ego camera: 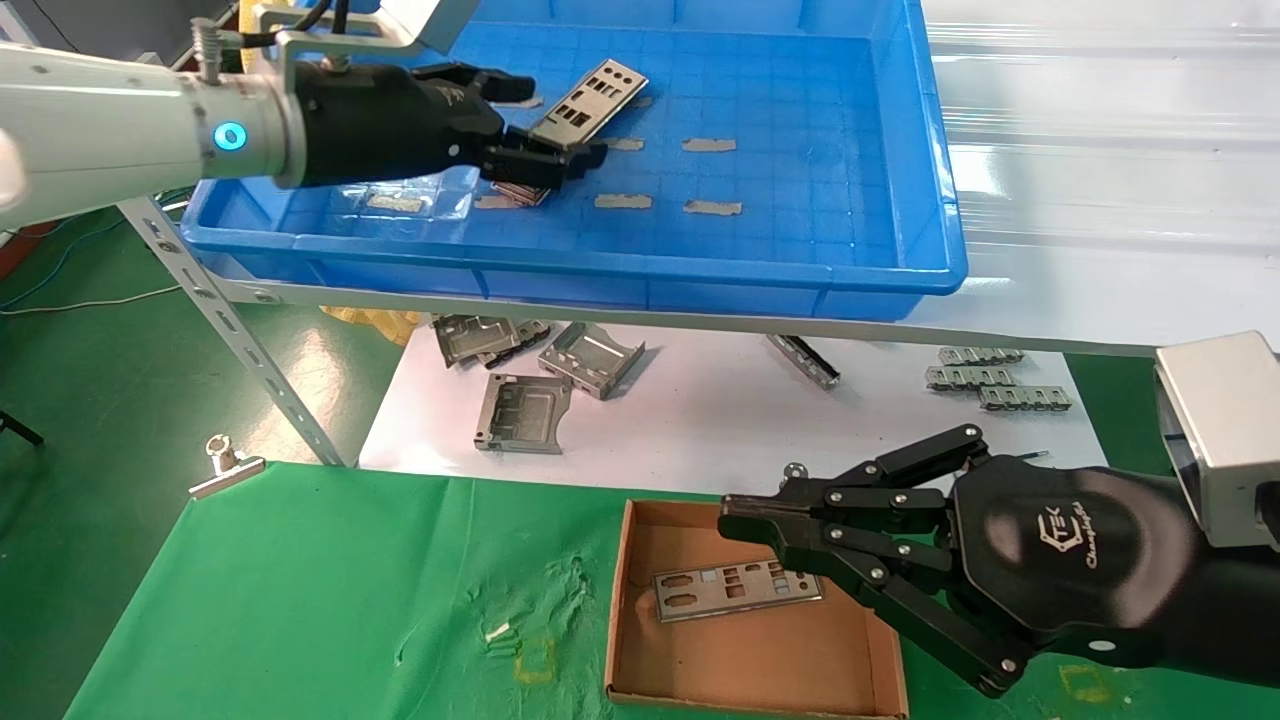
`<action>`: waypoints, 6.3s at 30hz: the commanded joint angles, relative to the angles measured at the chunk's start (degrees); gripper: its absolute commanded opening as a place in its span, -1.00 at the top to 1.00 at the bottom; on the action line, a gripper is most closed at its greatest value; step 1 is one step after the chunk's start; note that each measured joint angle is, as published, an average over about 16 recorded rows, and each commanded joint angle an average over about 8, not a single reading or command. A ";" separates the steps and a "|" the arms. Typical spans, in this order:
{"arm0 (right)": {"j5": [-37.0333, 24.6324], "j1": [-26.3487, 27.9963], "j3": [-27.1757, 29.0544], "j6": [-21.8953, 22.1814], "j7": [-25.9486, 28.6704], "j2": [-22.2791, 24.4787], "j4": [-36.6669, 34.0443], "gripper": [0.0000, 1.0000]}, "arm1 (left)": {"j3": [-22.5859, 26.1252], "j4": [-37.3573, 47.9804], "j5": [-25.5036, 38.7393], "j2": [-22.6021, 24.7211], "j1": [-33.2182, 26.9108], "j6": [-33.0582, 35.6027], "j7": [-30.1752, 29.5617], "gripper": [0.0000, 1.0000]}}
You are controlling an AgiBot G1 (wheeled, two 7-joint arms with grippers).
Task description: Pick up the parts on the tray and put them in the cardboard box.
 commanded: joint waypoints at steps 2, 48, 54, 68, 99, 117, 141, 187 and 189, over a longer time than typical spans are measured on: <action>0.00 0.00 0.00 0.00 0.00 0.00 0.00 -1.00 | 0.13 1.93 0.41 1.33 -0.67 -3.42 0.87 -1.00; 0.01 0.00 -0.01 0.00 0.00 0.00 0.00 -1.00 | -0.62 3.71 -1.44 3.44 -0.40 -5.96 0.53 1.00; 0.01 0.00 -0.01 0.00 0.00 0.00 0.00 -1.00 | -0.43 3.88 -1.35 3.53 -0.17 -6.40 0.43 1.00; 0.01 0.00 -0.01 0.00 -0.01 0.00 0.00 -1.00 | -0.16 3.93 -1.35 3.14 -0.73 -7.29 0.28 1.00; 0.01 0.00 -0.02 0.01 -0.01 0.01 0.00 -1.00 | -2.95 4.55 -6.13 -3.19 -5.25 17.68 -0.10 1.00; 0.01 0.01 -0.02 0.01 -0.01 0.01 0.00 -1.00 | 2.62 -6.79 -4.11 -7.40 0.73 30.59 7.89 1.00; 0.01 0.01 -0.02 0.01 -0.01 0.01 0.00 -1.00 | 17.22 -26.54 -20.42 -12.65 9.78 29.75 5.89 1.00; 0.02 0.01 -0.03 0.01 -0.01 0.01 0.00 -1.00 | 30.68 -16.39 -19.48 4.76 25.98 4.17 27.51 -1.00; 0.02 0.01 -0.03 0.01 -0.01 0.01 0.00 -1.00 | 30.95 -16.31 -20.31 4.69 25.92 4.21 27.09 -1.00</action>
